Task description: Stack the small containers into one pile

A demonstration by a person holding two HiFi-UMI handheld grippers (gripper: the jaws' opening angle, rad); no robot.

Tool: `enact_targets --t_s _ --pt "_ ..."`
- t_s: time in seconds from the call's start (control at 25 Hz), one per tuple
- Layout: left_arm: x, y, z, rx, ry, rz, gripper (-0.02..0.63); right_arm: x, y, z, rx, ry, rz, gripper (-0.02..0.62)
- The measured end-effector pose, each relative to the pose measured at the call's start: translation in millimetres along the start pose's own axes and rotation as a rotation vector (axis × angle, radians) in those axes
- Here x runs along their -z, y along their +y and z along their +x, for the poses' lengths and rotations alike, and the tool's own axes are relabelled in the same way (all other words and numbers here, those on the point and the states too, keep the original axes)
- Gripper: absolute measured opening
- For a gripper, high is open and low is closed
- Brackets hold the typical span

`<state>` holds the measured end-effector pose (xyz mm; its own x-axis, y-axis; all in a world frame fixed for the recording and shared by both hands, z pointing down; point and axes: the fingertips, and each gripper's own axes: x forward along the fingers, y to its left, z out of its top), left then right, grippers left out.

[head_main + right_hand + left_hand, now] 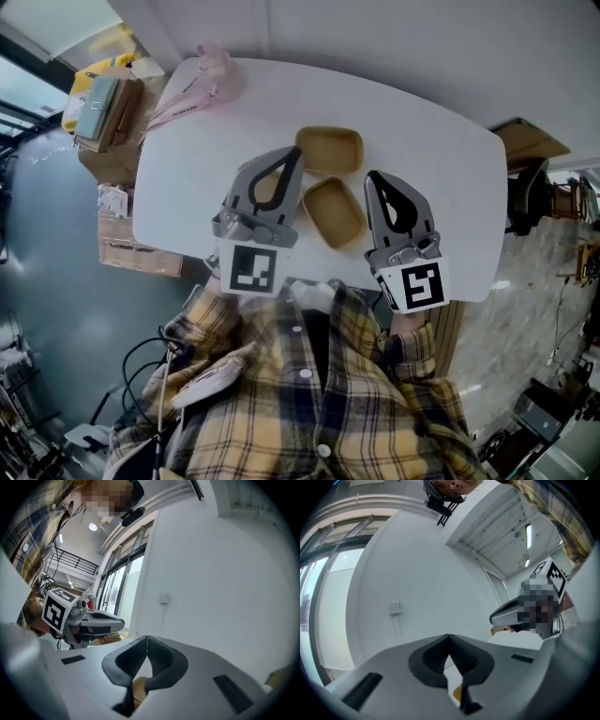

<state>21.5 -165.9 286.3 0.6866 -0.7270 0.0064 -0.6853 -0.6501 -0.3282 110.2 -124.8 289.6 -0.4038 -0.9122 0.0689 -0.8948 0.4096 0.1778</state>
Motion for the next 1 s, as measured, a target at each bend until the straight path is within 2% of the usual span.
enact_targets --t_s 0.4,0.68,0.88,0.96,1.0 --pt "42 21 24 0.11 0.06 -0.063 0.018 22 -3 28 0.086 0.089 0.039 0.017" --pt "97 1 38 0.295 0.201 -0.131 0.02 72 -12 32 0.107 0.257 0.112 0.017" --pt "132 -3 49 0.354 0.32 -0.187 0.027 108 -26 36 0.123 0.37 0.189 0.02" --pt "145 -5 54 0.386 0.356 -0.199 0.092 119 -31 40 0.129 0.398 0.212 0.067" --pt "151 -5 56 0.399 0.371 -0.205 0.095 125 -32 43 0.13 0.411 0.221 0.09"
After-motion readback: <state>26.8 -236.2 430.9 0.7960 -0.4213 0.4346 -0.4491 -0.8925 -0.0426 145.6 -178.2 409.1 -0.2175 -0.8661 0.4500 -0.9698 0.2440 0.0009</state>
